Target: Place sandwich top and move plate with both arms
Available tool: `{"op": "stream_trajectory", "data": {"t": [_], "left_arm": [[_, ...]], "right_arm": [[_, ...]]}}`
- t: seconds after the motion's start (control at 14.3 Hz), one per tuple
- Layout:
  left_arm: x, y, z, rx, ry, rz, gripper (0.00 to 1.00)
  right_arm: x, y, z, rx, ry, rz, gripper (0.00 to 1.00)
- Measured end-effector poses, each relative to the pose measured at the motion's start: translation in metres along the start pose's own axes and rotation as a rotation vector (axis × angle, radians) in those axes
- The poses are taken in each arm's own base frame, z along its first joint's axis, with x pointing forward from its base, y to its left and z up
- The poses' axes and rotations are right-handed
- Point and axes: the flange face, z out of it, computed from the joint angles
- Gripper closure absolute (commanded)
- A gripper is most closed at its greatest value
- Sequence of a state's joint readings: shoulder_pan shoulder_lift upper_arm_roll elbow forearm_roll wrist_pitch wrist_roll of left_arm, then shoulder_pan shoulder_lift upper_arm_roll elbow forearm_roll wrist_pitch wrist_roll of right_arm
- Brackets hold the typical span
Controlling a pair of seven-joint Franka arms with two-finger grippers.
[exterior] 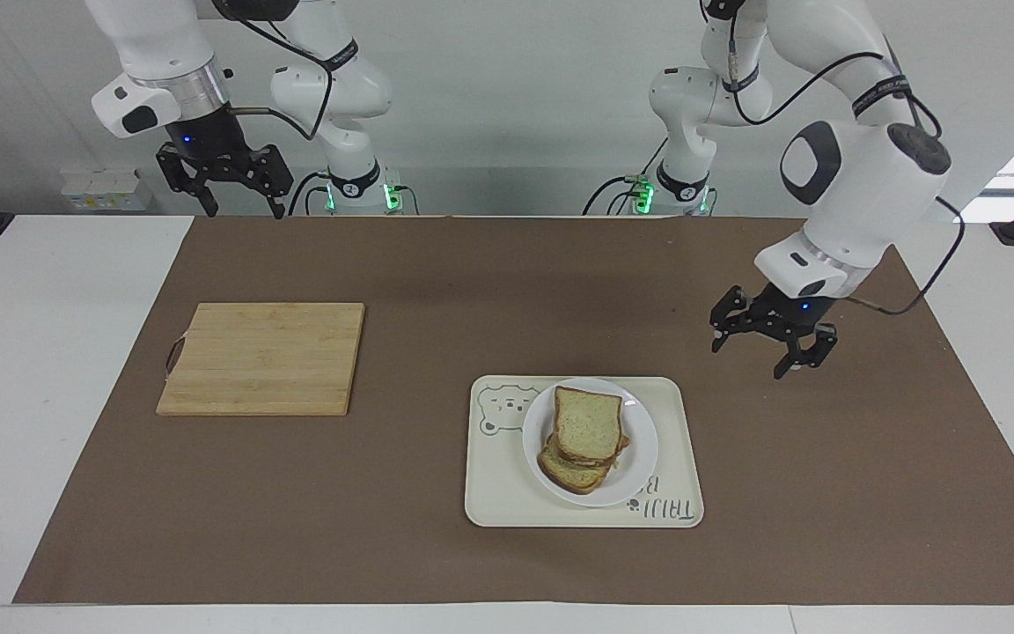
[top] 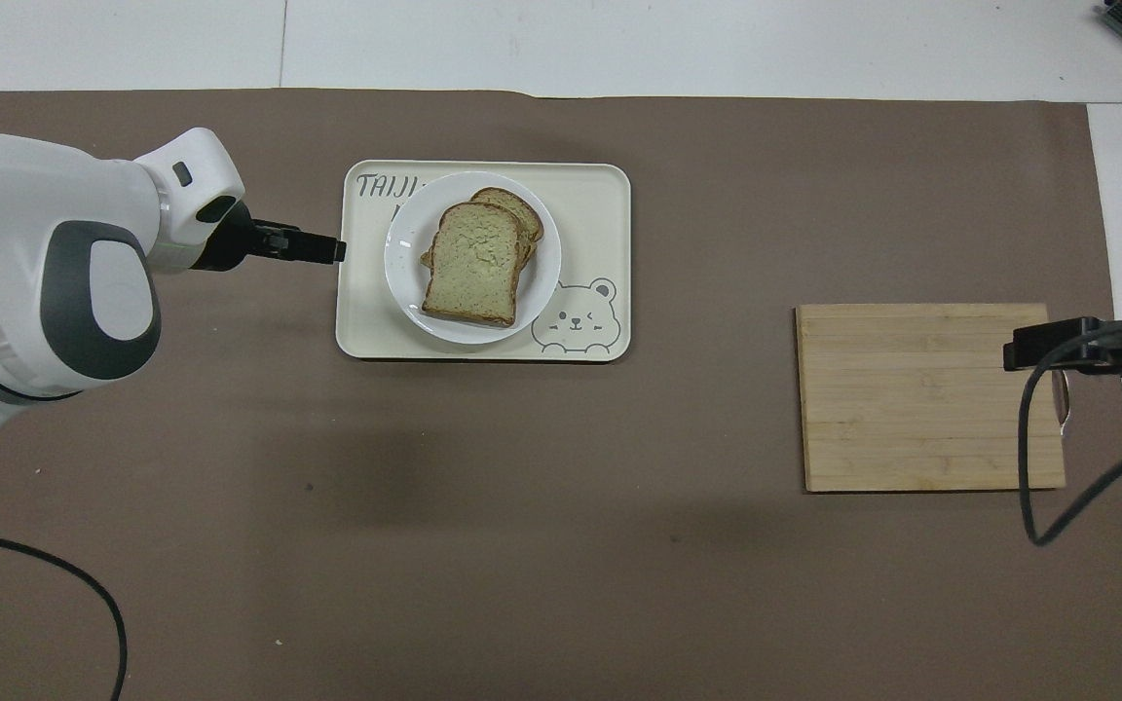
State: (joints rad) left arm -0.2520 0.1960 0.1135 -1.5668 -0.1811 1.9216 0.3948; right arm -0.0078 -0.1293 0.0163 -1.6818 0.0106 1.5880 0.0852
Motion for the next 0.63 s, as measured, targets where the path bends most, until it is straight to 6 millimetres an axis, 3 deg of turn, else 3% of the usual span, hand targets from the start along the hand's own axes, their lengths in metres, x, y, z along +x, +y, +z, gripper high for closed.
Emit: {"op": "stream_trajectory", "data": {"t": [0.35,0.63], "left_arm": [[-0.008,-0.021,-0.107,0.086,-0.007,-0.009,0.0],[-0.023,-0.012,-0.175,0.126,0.03,-0.005,0.0]], "right_arm": [[0.0,0.0,0.0,0.0,0.0,0.0,0.0],[0.0,0.0,0.0,0.0,0.0,0.0,0.0]]}}
